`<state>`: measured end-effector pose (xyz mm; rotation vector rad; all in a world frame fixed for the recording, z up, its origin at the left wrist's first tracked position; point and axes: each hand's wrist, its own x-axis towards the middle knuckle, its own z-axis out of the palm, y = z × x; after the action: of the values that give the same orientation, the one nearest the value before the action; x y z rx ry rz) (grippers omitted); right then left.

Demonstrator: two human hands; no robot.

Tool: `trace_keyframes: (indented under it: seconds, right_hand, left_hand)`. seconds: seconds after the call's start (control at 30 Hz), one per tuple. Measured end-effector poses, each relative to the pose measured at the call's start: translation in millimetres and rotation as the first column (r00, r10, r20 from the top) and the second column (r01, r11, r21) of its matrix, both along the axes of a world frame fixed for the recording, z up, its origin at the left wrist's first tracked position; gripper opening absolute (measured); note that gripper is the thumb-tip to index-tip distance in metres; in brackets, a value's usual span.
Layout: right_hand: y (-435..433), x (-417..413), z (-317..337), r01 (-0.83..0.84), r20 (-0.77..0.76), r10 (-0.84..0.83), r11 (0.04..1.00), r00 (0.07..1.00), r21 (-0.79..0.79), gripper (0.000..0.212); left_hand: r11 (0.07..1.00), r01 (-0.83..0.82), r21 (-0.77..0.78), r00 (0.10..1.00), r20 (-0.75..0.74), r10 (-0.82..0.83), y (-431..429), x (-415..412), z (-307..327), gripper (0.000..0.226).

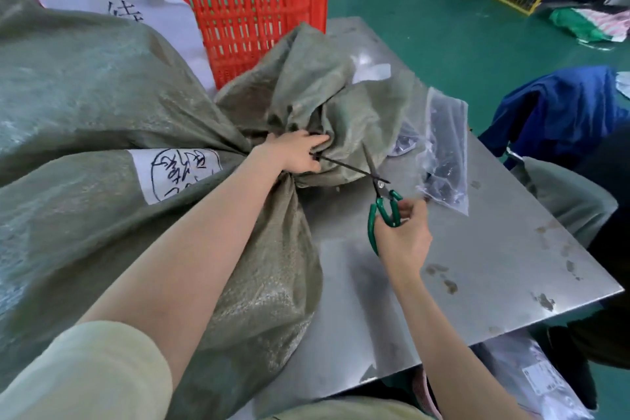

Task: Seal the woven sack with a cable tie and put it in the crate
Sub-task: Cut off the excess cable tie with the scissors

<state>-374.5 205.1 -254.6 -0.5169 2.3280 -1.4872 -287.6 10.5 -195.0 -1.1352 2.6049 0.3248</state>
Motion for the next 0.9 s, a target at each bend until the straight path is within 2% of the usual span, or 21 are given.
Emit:
trace_keyframes:
  seconds: [0.07,0.1,0.2,0.37,0.43,0.5,0.63,0.9]
  right_hand:
    - [7.0,-1.7,-2.4,-0.035,-0.005,0.035,0.999,0.999,0.013,0.024]
    - [9.5,-3.1,-2.7,-0.061,-0.005,0.061,0.998,0.998,0.018,0.026]
    - [9.2,-9.5,-1.3,-0.147,-0.023,0.148,0.989,0.989,0.036,0.027]
    - [-9.3,-10.3,9.6,-0.315,-0.124,0.332,0.938,0.935,0.143,0.028]
    - [-18.2,-7.5,16.8,-0.370,-0.204,0.413,0.903,0.888,0.218,0.033]
    - [-29.7,-2.9,22.7,-0.411,-0.268,0.477,0.872,0.837,0.267,0.040]
    - [-49.8,1.1,31.7,-0.434,-0.351,0.530,0.843,0.772,0.318,0.042]
    - [-69.0,-8.4,41.4,-0.440,-0.387,0.637,0.756,0.667,0.485,0.039]
  left_hand:
    - [0.999,-0.033,0.009,0.999,0.005,0.033,0.5,-4.2,-4.7,0.067]
    - [0.997,-0.041,0.067,0.999,-0.031,0.043,1.2,-5.7,-5.4,0.064]
    - [0.960,-0.057,0.273,0.965,-0.231,0.123,0.0,-5.7,3.7,0.045]
    - [0.965,-0.088,0.248,0.869,-0.453,0.196,-17.0,17.7,36.3,0.023]
    - [0.970,-0.119,0.212,0.864,-0.460,0.207,-23.5,29.2,49.1,0.016]
    - [0.968,-0.153,0.198,0.889,-0.401,0.222,-28.5,40.7,56.8,0.013]
    - [0.963,-0.167,0.211,0.879,-0.410,0.243,-37.1,52.7,49.2,0.021]
    - [0.968,-0.153,0.201,0.852,-0.468,0.232,-39.2,46.0,46.6,0.016]
